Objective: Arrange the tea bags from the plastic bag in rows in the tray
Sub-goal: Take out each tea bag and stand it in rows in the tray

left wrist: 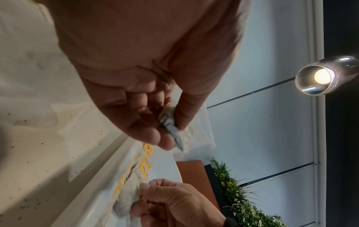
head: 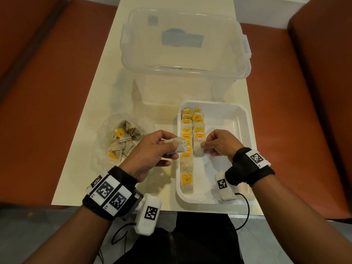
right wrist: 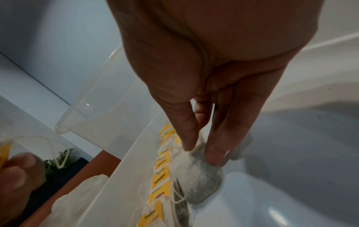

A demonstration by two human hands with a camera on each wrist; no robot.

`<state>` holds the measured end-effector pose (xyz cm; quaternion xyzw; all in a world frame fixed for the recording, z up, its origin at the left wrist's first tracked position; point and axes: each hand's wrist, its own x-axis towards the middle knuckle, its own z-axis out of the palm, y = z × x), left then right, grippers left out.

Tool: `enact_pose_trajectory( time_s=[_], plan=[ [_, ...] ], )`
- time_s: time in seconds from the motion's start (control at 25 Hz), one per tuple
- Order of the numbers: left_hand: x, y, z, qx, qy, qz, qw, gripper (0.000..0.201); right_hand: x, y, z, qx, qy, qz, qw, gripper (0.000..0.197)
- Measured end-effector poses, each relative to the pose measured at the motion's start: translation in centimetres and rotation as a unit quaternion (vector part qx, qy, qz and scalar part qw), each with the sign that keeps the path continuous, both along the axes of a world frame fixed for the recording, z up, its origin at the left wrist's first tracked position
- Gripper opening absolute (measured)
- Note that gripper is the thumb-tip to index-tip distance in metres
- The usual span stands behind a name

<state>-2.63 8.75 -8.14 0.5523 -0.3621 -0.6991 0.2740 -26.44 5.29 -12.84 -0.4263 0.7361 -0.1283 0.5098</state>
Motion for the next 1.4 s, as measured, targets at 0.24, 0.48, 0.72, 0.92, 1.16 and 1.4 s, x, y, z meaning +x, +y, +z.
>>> enact_pose_trajectory(
  time_s=[0.24, 0.48, 0.72, 0.92, 1.16, 1.4],
  plan=[
    [-0.6, 0.0, -0.3, -0.029, 0.021, 0.041, 0.998, 0.02, 0.7, 1.8, 2.9, -0.036, -0.007, -0.047, 0.998, 0.029],
    [-1.9, 0.3, -1.1, -0.103, 0.016, 0.026, 0.994, 0.018, 3.1, 5.2, 6.5, -0.035, -0.154, -0.049, 0.986, 0.047],
    [-2.5, 0.9, -1.2, -0.149, 0.008, -0.031, 0.988, 0.022, 3.6, 5.9, 6.7, -0.069, -0.208, -0.082, 0.972, 0.023],
    [-2.8, 0.8, -0.2, -0.084, 0.079, 0.0, 0.993, 0.023, 2.7, 5.4, 7.2, -0.097, -0.216, -0.078, 0.968, 0.003],
    [-2.7, 0.4, -0.4, -0.105, 0.032, 0.003, 0.994, 0.024, 2.7, 5.4, 7.3, -0.086, -0.215, -0.042, 0.972, 0.013],
    [-2.3, 0.7, -0.1, -0.074, 0.018, -0.034, 0.996, 0.035, 1.7, 4.6, 7.1, -0.102, -0.204, -0.037, 0.973, 0.009]
  ],
)
